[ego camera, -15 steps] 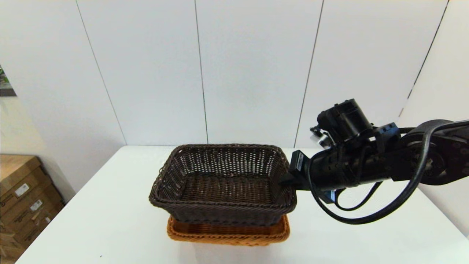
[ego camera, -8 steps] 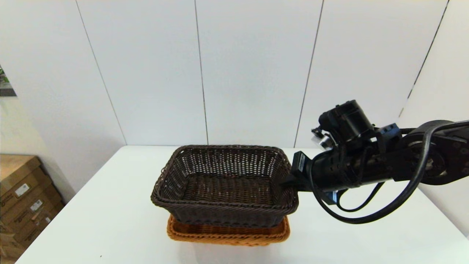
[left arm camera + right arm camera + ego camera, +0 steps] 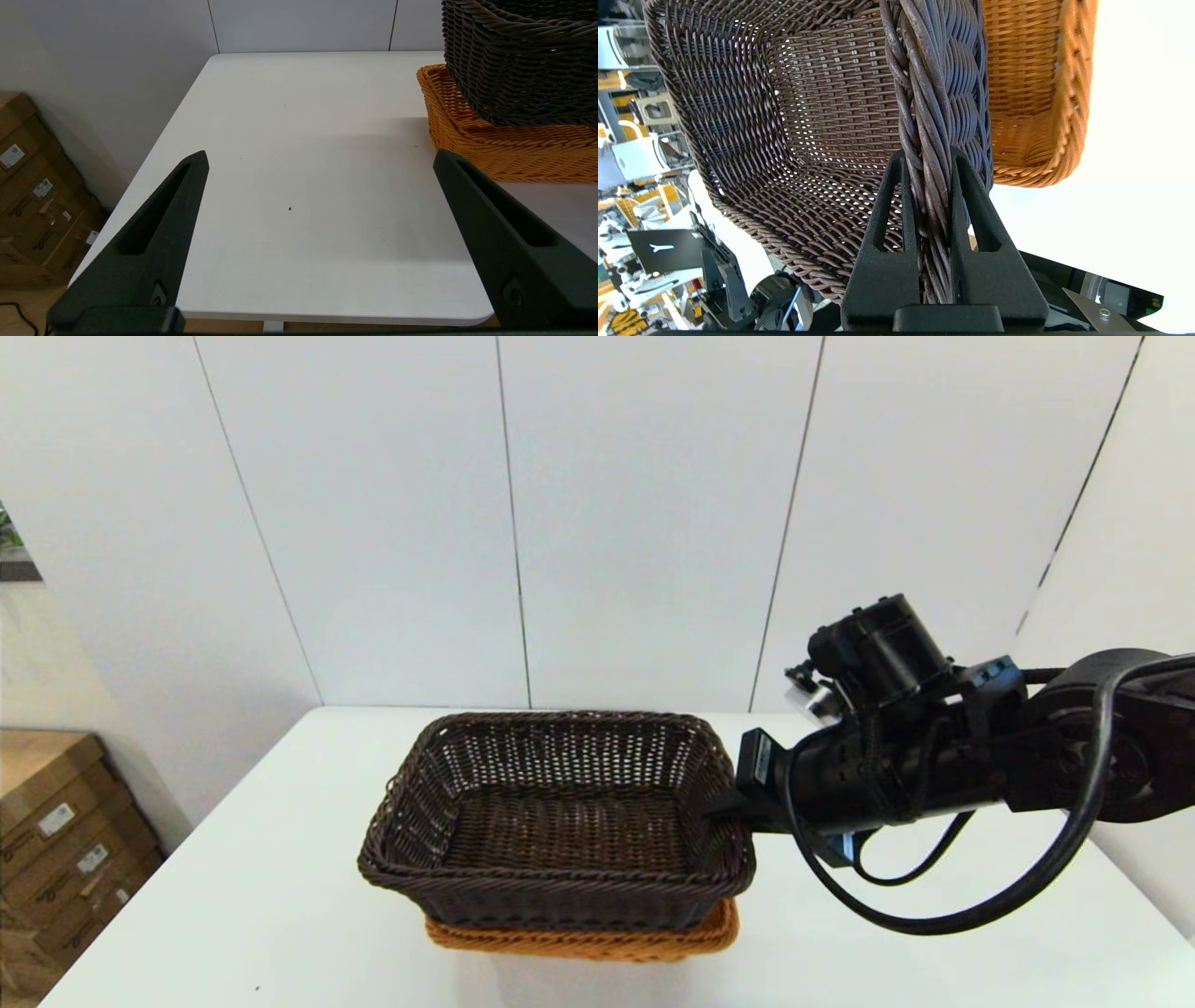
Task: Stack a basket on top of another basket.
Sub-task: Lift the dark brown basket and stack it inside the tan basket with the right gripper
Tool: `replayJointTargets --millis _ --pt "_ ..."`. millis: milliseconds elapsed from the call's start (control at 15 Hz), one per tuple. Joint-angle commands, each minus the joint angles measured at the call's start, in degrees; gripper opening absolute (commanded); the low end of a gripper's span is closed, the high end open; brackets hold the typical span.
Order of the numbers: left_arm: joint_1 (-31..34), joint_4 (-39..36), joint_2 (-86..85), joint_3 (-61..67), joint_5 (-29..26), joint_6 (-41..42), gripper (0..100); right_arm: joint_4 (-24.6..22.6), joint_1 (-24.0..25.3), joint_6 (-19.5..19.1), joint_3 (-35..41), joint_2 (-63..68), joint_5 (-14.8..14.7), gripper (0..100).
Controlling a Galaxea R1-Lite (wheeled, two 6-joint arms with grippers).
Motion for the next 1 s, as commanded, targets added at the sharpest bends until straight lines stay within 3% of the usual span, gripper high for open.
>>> replayJointTargets --millis 67,1000 --pt "0.0 0.1 0.1 0.0 0.0 0.0 100 0.0 0.9 0.3 0.0 0.2 0.1 0" --pt "0.0 0.1 0.1 0.0 0.0 0.0 100 -1.8 0.8 0.2 -0.8 4.1 0.0 0"
